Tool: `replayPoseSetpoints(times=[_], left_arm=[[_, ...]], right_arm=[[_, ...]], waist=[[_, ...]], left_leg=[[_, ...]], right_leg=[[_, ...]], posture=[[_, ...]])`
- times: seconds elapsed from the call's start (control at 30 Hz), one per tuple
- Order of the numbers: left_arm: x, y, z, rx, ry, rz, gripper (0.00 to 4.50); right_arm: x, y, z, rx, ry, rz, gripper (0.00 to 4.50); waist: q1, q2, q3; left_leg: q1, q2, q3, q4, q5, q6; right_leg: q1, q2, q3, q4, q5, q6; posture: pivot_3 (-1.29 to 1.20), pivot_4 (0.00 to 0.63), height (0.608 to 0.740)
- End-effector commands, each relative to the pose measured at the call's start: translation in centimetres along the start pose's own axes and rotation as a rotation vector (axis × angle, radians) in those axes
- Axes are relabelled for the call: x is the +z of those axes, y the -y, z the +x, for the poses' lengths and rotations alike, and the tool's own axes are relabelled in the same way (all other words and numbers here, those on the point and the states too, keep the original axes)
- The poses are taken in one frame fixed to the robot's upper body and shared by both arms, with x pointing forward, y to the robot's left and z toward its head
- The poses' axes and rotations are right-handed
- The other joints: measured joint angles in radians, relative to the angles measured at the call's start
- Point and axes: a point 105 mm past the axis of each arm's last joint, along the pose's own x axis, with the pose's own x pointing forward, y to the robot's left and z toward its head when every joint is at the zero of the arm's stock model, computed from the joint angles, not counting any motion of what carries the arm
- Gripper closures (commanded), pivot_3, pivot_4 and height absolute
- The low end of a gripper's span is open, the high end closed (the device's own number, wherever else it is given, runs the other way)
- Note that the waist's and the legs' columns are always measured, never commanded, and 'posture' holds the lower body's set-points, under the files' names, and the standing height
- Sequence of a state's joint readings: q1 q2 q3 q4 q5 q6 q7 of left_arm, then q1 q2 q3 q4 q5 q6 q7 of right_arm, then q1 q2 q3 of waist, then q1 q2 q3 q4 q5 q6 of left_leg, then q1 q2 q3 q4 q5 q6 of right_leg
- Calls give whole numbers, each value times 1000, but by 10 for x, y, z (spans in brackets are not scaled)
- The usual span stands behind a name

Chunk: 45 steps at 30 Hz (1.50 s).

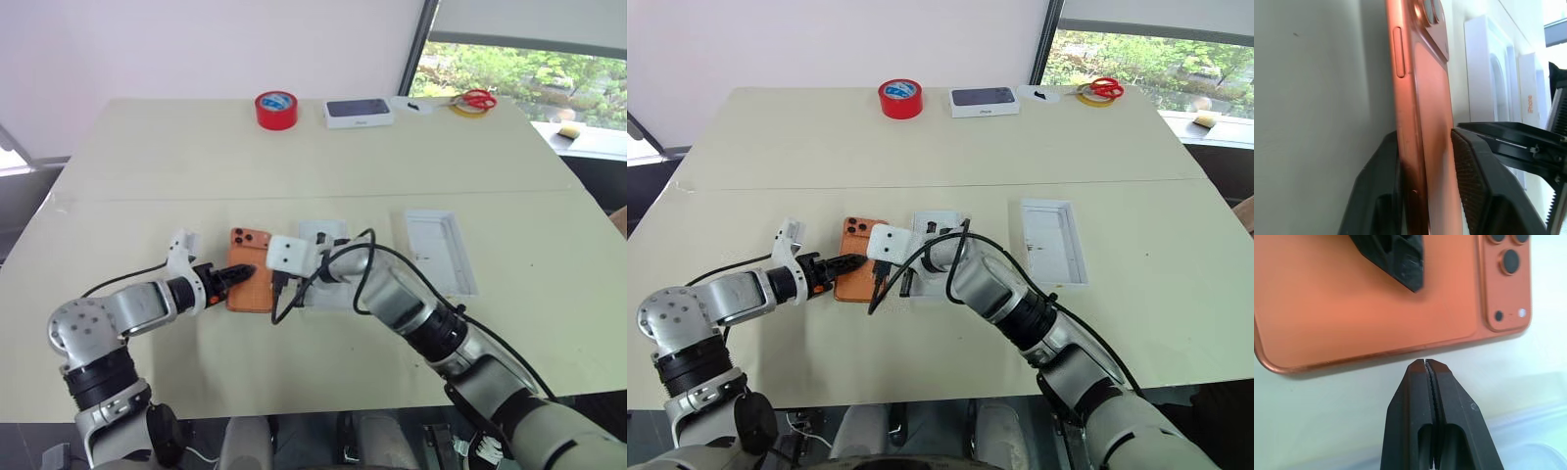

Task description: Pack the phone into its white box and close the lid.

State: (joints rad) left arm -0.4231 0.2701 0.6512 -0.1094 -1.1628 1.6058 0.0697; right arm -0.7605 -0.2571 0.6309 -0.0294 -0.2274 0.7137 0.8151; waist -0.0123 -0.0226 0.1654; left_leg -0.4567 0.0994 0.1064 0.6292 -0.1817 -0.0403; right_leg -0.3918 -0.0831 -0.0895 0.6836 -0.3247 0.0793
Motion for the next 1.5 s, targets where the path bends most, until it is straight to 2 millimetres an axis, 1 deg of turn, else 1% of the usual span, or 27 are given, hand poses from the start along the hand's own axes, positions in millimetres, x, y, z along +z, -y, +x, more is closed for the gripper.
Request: replayPoseSetpoints(times=[0.03, 0.13, 0.2, 0.23, 0.3, 0.37, 0.4, 0.47, 0.53, 0.57, 0.63, 0.67, 0.7, 0.77, 0.97, 1.13, 1.37, 1.4, 1.43, 1.47, 1.5], left_arm=[[3, 4, -2, -4, 11, 12, 4419], [6, 7, -3, -25, 31, 2, 4419], [10, 8, -5, -40, 66, -21, 4419], [12, 8, -6, -47, 81, -31, 4419], [24, 14, -8, -98, 155, -72, 4419], [32, 23, -8, -142, 201, -93, 4419], [33, 29, -6, -161, 206, -96, 4419], [32, 38, -2, -189, 209, -113, 4419], [30, 54, 7, -239, 202, -151, 4419], [27, 62, 12, -262, 193, -172, 4419], [13, 79, 29, -285, 120, -178, 4419], [5, 84, 37, -279, 80, -168, 4419], [-3, 88, 44, -266, 43, -155, 4419], [-13, 93, 53, -256, -1, -150, 4419], [-25, 93, 72, -214, -44, -164, 4419], [-34, 93, 77, -200, -68, -162, 4419], [-37, 91, 79, -188, -79, -160, 4419], [-37, 90, 79, -188, -80, -159, 3993], [-36, 90, 79, -188, -78, -159, 3434], [-36, 90, 79, -189, -76, -160, 3138], [-35, 90, 79, -189, -74, -160, 2724]], right_arm=[[22, 12, -18, -42, 88, -28, 4500], [26, 20, -38, -66, 141, -46, 4500], [28, 24, -57, -89, 209, -37, 4500], [28, 25, -63, -97, 230, -35, 4500], [27, 30, -85, -148, 322, -30, 4500], [14, 34, -102, -193, 342, 3, 4500], [7, 34, -109, -186, 340, 44, 4500], [-1, 33, -119, -165, 350, 113, 4500], [-15, 33, -135, -160, 359, 184, 4500], [-22, 34, -142, -168, 357, 214, 4500], [-38, 34, -155, -194, 334, 272, 4500], [-44, 34, -159, -207, 317, 281, 4500], [-50, 33, -163, -220, 298, 292, 4500], [-57, 33, -167, -244, 271, 304, 4500], [-65, 29, -175, -270, 241, 314, 4500], [-71, 30, -181, -301, 218, 320, 4500], [-75, 31, -184, -313, 199, 320, 4500], [-76, 31, -184, -313, 198, 319, 4500], [-76, 31, -183, -313, 197, 318, 4500], [-76, 32, -183, -314, 196, 317, 4500], [-76, 32, -183, -314, 195, 316, 4500]], waist=[[-1, 0, 0], [-1, 0, 0], [2, 0, 0], [1, 0, 0], [3, -1, 0], [5, -2, 1], [4, -2, 1], [4, -2, 1], [8, -2, 1], [11, -2, 1], [24, -3, 2], [26, -3, 2], [26, -3, 2], [26, -3, 2], [23, -2, 2], [27, -2, 2], [26, -2, 2], [26, -2, 2], [26, -2, 2], [26, -2, 2], [26, -2, 2]], left_leg=[[0, 0, 0, 0, 0, 0], [0, 0, 0, 0, 0, 0], [0, 0, 0, 0, 0, 0], [0, 0, 0, 0, 0, 0], [0, 0, -1, 0, 0, 0], [0, 0, -1, 0, 0, 0], [-1, 0, -2, 0, 0, 0], [-1, 0, -2, 0, 0, 0], [0, 0, -2, 0, 0, 0], [-1, 0, -3, 0, 0, 0], [-1, -1, -3, 1, 0, 1], [0, -1, -3, 1, -1, 1], [-1, -1, -2, 1, -1, 1], [0, -2, -2, 1, -1, 1], [0, -1, -2, 0, 0, 1], [0, -1, -2, 1, 0, 1], [0, -1, -2, 1, 0, 1], [0, -1, -2, 1, 0, 1], [0, -1, -2, 1, 0, 1], [0, -1, -2, 1, 0, 1], [0, -1, -2, 1, 0, 1]], right_leg=[[0, 0, 0, 0, 0, 0], [0, 0, 0, 0, 0, 0], [0, 0, 0, 0, 0, 0], [0, 0, 0, -1, 0, 0], [0, 0, 0, -1, 0, 0], [0, 0, 0, -1, 0, 0], [0, 0, 0, -1, 0, 0], [0, -1, 0, -2, 0, 0], [1, 0, 0, -2, 0, 0], [1, -1, 0, -2, 0, 0], [1, -1, 0, -2, 0, 0], [2, -1, 0, -2, 0, 0], [2, -1, 0, -3, 0, 0], [2, -1, 0, -3, 0, 0], [1, 1, 1, -3, 0, 0], [2, 1, 1, -3, 0, 0], [2, 1, 1, -3, 0, 0], [2, 1, 1, -3, 0, 0], [2, 1, 1, -3, 0, 0], [2, 1, 1, -3, 0, 0], [2, 1, 1, -3, 0, 0]], posture=[[0, 150, 730], [0, 150, 730], [0, 150, 730], [0, 150, 730], [0, 150, 730], [0, 150, 730], [0, 150, 730], [0, 150, 730], [0, 150, 730], [0, 150, 730], [0, 150, 730], [0, 150, 730], [0, 150, 730], [0, 150, 730], [0, 150, 730], [0, 150, 730], [0, 150, 730], [0, 150, 730], [0, 150, 730], [0, 150, 730], [0, 150, 730]])
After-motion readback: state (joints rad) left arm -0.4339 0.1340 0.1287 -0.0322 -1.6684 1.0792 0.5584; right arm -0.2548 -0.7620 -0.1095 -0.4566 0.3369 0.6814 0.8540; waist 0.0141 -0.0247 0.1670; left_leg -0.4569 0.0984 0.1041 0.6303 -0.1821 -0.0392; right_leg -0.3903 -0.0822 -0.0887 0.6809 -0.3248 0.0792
